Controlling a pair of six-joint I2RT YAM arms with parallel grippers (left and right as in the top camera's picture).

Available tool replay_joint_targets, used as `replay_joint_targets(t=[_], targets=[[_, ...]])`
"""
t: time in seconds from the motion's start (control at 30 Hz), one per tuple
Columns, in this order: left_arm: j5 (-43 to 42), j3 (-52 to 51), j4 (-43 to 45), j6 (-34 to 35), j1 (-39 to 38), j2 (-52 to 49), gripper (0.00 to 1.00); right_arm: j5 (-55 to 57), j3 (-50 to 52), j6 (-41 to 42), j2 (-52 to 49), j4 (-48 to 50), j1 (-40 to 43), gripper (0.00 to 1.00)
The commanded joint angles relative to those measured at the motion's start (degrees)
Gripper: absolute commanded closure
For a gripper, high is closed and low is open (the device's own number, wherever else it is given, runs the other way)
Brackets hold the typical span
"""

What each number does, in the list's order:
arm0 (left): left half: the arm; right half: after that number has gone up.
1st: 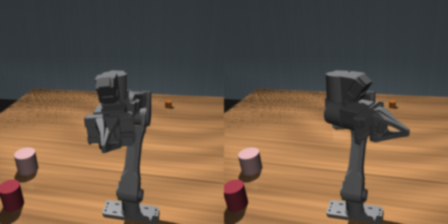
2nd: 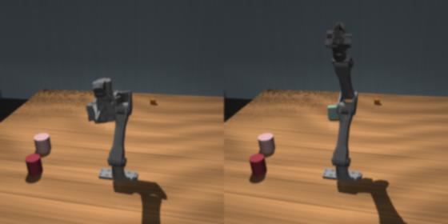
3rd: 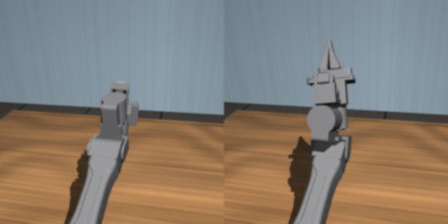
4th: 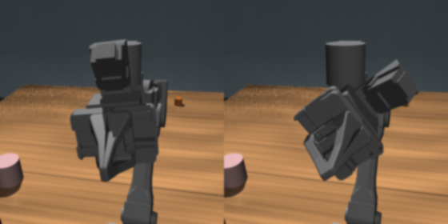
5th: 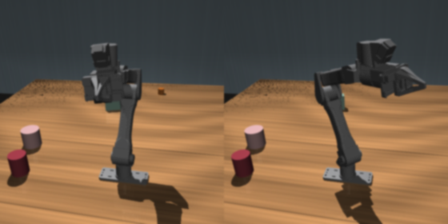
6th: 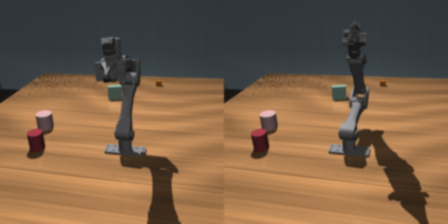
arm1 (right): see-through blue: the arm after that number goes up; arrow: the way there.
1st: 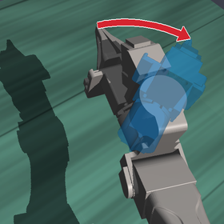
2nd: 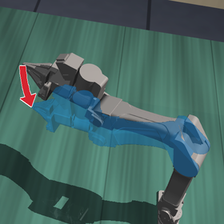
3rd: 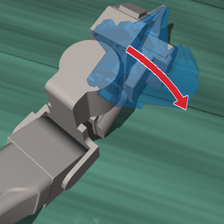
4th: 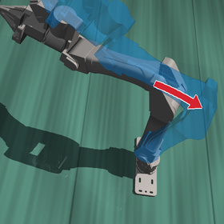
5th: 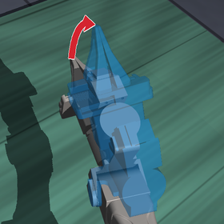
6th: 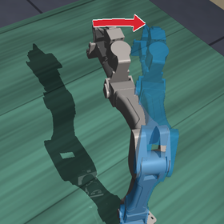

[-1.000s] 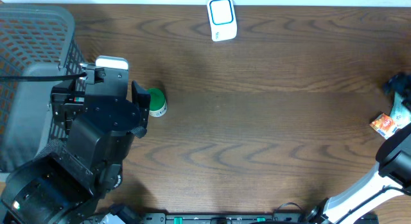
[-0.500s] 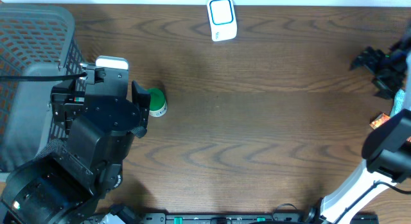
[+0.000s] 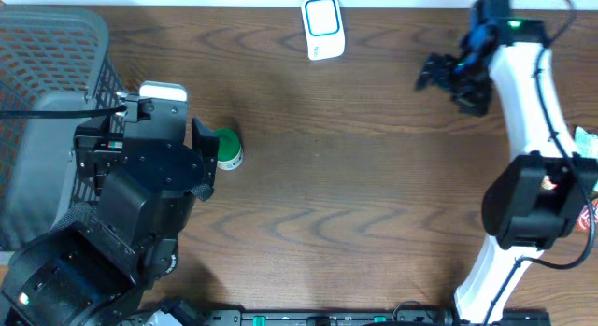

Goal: Scan the item barcode
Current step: 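Swing the right gripper back toward the table center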

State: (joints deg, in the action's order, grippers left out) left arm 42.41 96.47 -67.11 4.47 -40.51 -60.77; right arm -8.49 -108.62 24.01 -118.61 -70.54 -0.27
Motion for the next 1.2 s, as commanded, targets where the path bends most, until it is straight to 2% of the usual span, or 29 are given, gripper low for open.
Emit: replay_joint_targets(t=[0.0,0.27,0.6,0.73,1.07,1.17], targets=[[1.14,0.35,-0.15,-0.28,0.20,-0.20,0.02,-0.39,4.15,0.83,0.20,1.64,-4.83,0.01],[1.14,0.35,-0.15,-0.31,0.20,-0.20,0.02,-0.42,15.93,4.13,0.20,8.22,-12.76,0.01],[1.14,0.35,-0.15,-0.28,0.20,-0.22,0.02,-0.72,28.72,6.25,0.20,15.74,-18.18,0.01],[1.14,0.35,-0.15,-0.28,0.20,-0.20,0.02,-1.51,31.34,8.83,0.20,19.15,-20.39,0.01],[1.16,0.35,-0.37,-0.33,0.20,-0.20,0.02,-1.49,32.65,8.76,0.20,25.33,-27.82,0.01],[1.14,0.35,-6.12,-0.31,0.20,-0.20,0.02,-1.46,32.61,8.59,0.20,26.29,-29.90,0.01]])
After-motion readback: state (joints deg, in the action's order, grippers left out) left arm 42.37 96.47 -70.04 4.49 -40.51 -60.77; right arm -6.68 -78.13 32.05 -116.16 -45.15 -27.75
